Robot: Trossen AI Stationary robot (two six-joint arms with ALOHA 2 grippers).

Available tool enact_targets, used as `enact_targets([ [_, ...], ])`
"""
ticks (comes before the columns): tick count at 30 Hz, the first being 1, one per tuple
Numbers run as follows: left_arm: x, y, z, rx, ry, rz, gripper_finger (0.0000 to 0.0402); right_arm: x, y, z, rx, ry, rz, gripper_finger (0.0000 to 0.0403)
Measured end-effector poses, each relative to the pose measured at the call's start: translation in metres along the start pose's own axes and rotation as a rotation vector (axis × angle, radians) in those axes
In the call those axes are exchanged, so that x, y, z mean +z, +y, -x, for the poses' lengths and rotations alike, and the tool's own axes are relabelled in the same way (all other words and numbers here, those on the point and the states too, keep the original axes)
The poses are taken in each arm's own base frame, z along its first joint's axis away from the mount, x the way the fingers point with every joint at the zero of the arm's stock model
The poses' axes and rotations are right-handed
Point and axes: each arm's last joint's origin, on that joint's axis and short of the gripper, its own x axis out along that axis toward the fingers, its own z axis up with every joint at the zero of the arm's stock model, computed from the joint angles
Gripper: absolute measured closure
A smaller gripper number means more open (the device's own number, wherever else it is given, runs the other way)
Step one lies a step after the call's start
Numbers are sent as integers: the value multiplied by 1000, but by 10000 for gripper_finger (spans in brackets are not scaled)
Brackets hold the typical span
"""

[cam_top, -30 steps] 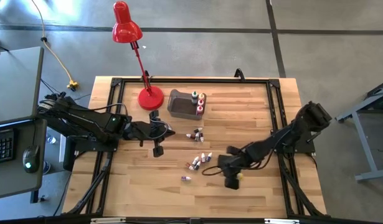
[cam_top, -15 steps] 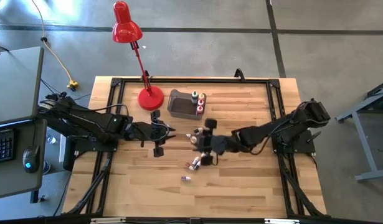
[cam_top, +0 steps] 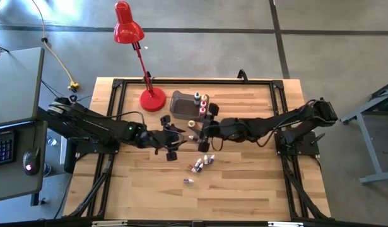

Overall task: Pick & Place food coloring
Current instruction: Put the large yellow food coloring bottle into the bin

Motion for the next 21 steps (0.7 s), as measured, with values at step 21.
enact_targets([
  [21,17,6,10,47,-151,-6,218,-58,-38,82,32,-388,-187,282],
])
